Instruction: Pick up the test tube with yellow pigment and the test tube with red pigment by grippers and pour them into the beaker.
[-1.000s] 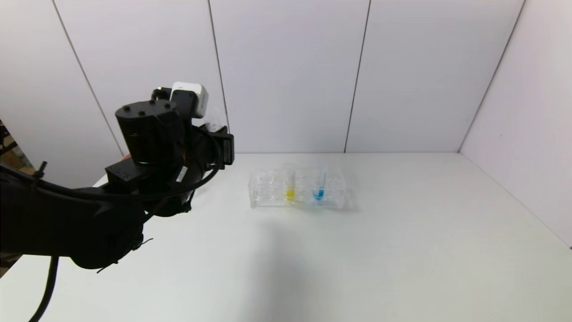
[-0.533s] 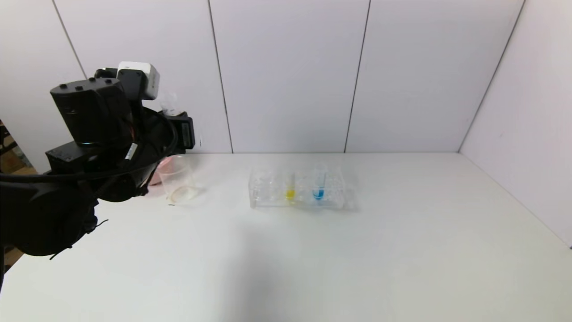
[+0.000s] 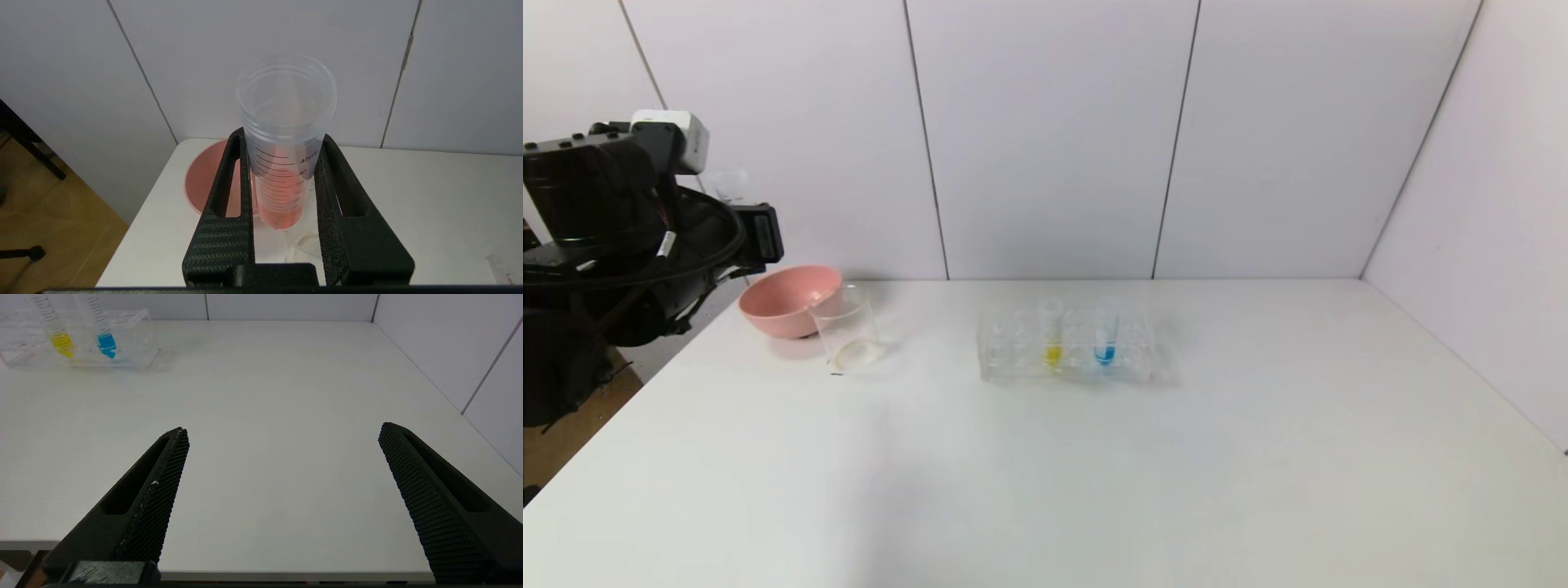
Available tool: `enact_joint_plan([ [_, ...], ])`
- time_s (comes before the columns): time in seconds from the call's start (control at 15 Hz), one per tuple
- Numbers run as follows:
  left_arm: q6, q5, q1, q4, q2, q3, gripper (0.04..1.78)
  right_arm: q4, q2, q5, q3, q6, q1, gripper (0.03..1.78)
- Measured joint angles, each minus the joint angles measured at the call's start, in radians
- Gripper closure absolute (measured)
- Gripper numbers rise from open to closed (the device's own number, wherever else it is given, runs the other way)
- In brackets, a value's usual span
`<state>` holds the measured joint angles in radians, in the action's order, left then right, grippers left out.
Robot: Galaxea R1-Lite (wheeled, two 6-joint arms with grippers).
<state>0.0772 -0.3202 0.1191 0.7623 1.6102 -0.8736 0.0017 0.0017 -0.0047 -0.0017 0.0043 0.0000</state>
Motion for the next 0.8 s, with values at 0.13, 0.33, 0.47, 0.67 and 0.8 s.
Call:
enact_joint_plan([
  [0.13, 0.000, 0.051, -0.069, -0.002, 0.000, 0.002, 1.37, 0.000, 0.000, 0.000, 0.000, 0.000, 0.000, 0.11],
  [0.33, 0.003, 0.099, -0.147, -0.010, 0.006, 0.002, 1.37, 0.000, 0.000, 0.000, 0.000, 0.000, 0.000, 0.11],
  [0.47, 0.010, 0.117, -0.183, -0.028, 0.011, 0.002, 1.37, 0.000, 0.000, 0.000, 0.000, 0.000, 0.000, 0.11],
  [0.67, 0.046, 0.132, -0.220, -0.072, 0.024, 0.001, 1.37, 0.000, 0.000, 0.000, 0.000, 0.000, 0.000, 0.11],
  [0.8, 0.077, 0.168, -0.234, -0.092, 0.033, -0.005, 1.37, 0.000, 0.000, 0.000, 0.000, 0.000, 0.000, 0.11],
])
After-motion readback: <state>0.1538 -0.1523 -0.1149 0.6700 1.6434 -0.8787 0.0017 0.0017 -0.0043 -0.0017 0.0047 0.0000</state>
